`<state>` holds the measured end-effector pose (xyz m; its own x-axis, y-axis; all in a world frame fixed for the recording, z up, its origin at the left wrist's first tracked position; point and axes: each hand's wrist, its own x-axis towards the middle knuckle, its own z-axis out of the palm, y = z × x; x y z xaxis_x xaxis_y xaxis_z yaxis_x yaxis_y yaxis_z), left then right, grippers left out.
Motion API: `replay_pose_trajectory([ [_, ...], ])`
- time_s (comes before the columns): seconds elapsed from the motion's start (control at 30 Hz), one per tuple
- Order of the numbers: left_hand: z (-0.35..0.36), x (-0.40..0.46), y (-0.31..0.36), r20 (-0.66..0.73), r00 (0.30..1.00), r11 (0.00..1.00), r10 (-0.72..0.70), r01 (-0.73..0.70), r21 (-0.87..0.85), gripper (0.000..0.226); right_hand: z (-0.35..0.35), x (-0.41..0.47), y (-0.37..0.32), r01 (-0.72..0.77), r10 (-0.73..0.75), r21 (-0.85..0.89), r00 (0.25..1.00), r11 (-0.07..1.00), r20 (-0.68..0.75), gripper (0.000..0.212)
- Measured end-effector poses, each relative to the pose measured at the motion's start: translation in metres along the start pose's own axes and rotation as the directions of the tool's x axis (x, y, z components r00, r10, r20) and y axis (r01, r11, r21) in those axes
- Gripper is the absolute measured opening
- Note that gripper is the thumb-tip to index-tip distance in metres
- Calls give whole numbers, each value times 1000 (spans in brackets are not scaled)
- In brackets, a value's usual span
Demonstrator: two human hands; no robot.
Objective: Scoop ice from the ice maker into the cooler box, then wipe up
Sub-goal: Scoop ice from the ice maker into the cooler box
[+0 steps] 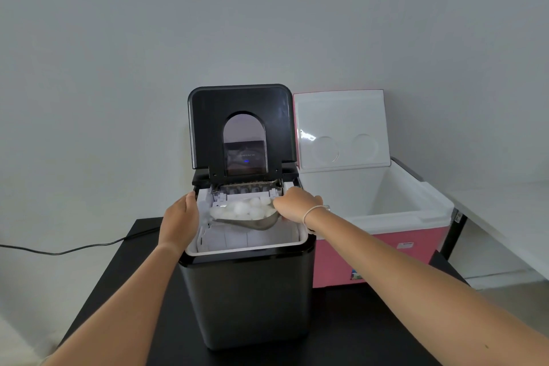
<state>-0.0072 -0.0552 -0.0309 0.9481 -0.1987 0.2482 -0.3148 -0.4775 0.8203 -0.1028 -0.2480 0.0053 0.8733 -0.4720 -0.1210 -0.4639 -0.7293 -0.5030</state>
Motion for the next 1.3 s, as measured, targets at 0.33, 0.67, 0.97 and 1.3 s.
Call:
replay_pose_trajectory([
  [0.33, 1, 1, 0, -10, 1000, 999, -14, 14, 37, 36, -58, 26, 51, -109, 149, 201, 969, 974, -197, 21],
  [0.67, 3, 3, 0, -15, 1000, 996, 3, -2, 84, 36, -108, 32, 117, -419, 392, 7, 841, 908, -373, 45],
  [0.97, 4, 3, 0, -23, 1000, 994, 14, -12, 105, 37, -69, 41, 145, -390, 232, -371, 886, 843, -403, 32],
  [1.3, 5, 7, -5, -23, 1000, 992, 6, -3, 123, 35, -56, 47, 149, -237, -72, -484, 841, 843, -537, 30],
])
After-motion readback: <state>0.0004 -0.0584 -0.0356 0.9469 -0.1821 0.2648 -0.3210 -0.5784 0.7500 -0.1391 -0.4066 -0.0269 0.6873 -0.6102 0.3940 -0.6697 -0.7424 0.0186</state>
